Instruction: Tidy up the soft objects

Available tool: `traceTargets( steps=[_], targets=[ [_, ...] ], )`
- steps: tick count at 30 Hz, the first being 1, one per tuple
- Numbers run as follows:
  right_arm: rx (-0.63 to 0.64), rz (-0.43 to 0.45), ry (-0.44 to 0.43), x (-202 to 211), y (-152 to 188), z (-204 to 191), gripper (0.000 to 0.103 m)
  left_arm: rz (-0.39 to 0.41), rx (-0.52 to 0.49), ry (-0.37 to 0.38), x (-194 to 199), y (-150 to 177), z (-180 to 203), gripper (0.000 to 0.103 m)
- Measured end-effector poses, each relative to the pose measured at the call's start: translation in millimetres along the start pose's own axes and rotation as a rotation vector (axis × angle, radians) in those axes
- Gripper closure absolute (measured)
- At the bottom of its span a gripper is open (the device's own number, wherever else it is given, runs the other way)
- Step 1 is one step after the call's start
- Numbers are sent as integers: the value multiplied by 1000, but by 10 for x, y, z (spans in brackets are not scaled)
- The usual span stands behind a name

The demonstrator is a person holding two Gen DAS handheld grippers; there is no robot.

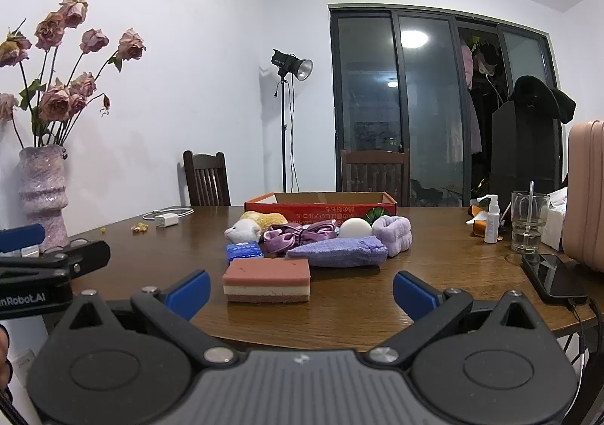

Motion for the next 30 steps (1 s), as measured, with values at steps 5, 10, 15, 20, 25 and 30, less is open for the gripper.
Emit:
traceTargets(
  steps=[5,10,15,20,25,30],
  targets=[
    [1,-3,1,-6,11,-5,0,-1,0,3,0,3,3,0],
    [-1,-5,10,0,13,5,0,-3,0,3,-6,5,6,0],
    [-8,-7,13,-8,14,16,0,-6,-1,4,-5,4,6,0],
    [-11,-7,17,-4,16,23,0,-10,-4,7,-13,18,21,0],
    [-12,-5,19,4,17,30,0,-7,-7,9,-15,21,24,0],
    [-13,-9,18,-7,19,25,0,-12,-7,10,-22,38,23,0]
  ],
)
Point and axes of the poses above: each gripper's, at about its wrist camera, not at the fingertips, and x roughly against the way its jaws point, z to its right, y to its underside, the point moved 7 cm from there along -x, roughly the way its jaws point, and after that the axes turned 11 degrees about -y, right-handed, at the moved point
